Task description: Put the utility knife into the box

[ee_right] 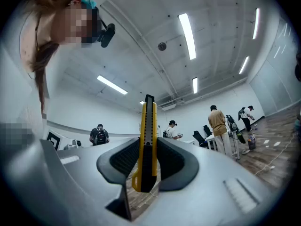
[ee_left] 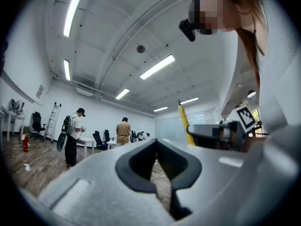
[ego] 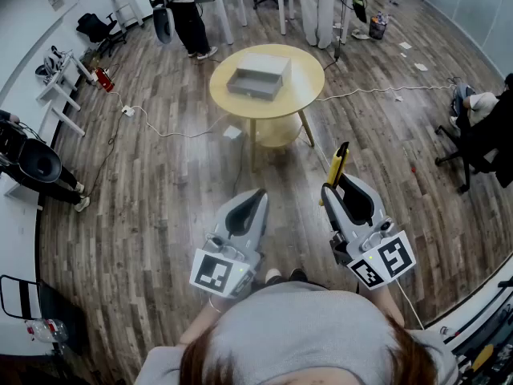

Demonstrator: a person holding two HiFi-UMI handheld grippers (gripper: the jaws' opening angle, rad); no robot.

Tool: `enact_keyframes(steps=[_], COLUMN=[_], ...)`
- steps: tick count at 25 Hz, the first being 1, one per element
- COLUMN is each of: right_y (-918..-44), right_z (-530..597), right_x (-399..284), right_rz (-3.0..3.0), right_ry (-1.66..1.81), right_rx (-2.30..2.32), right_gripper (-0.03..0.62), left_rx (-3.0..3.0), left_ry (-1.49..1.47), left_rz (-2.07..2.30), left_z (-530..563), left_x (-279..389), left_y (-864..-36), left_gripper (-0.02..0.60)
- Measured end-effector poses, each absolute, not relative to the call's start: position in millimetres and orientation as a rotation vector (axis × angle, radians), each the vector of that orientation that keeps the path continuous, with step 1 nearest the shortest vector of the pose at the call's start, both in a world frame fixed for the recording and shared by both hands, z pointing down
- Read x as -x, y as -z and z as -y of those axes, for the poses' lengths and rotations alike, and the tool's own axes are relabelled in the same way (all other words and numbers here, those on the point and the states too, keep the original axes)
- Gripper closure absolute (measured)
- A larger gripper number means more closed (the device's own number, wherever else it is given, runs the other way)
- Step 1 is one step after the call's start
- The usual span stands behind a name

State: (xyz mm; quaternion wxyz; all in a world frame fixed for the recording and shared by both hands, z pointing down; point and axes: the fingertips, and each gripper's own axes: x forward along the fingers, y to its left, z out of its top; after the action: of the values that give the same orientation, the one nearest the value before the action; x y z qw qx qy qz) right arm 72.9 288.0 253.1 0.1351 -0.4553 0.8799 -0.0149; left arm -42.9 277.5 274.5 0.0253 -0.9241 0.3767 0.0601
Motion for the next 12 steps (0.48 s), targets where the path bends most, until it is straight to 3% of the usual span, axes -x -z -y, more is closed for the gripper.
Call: enact_keyframes(steps=[12], right_y=[-251.5], right_z=[-286.9], right_x=[-69.9], right_rz=[-2.544], right_ry=[0.069], right_rx=[1.301], right_gripper=[0.473], left_rx=[2.882], left_ry=[-0.19], left_rz=[-1.146], left_z=[-277.7], left_x=[40.6], left_y=[-276.4], left_gripper=[0.581])
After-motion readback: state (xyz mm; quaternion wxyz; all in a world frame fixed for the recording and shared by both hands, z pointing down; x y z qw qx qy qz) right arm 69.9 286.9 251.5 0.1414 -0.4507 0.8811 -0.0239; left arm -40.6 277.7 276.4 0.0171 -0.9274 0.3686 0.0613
